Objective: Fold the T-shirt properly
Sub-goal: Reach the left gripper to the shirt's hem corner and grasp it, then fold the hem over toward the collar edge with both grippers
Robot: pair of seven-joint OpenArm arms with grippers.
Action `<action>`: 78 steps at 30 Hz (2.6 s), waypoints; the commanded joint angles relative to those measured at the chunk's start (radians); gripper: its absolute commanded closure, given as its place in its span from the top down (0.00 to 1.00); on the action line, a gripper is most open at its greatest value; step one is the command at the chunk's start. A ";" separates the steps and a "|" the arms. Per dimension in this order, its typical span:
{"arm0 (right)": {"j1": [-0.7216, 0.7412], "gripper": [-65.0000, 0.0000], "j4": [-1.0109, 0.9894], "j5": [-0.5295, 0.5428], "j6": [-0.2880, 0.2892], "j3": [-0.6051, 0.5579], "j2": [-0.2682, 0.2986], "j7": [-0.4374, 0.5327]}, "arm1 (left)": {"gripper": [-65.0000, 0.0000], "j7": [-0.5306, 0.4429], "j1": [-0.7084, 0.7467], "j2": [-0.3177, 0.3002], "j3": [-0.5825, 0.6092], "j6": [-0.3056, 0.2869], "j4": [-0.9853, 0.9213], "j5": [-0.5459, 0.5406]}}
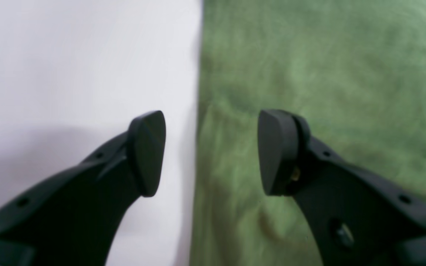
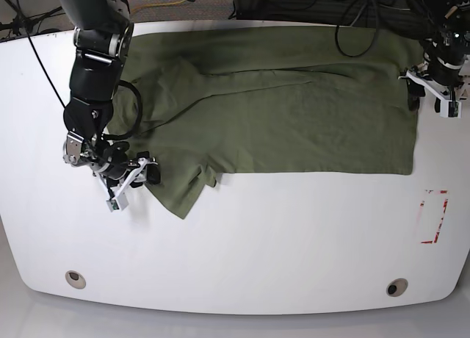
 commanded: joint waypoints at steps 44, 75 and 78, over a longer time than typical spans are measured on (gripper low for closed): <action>0.016 0.00 0.011 -0.009 0.006 -0.001 -0.019 -0.024 | 0.63 -0.019 -0.636 -0.089 0.179 0.106 -0.782 0.288; -0.083 0.00 0.634 -0.003 0.006 0.000 -0.009 -0.335 | 0.00 0.064 -0.570 -0.069 0.179 0.000 -0.401 0.287; -0.125 0.00 0.729 -0.006 0.006 0.002 -0.009 -0.375 | 0.00 0.066 -0.524 -0.069 0.179 -0.001 -0.335 0.287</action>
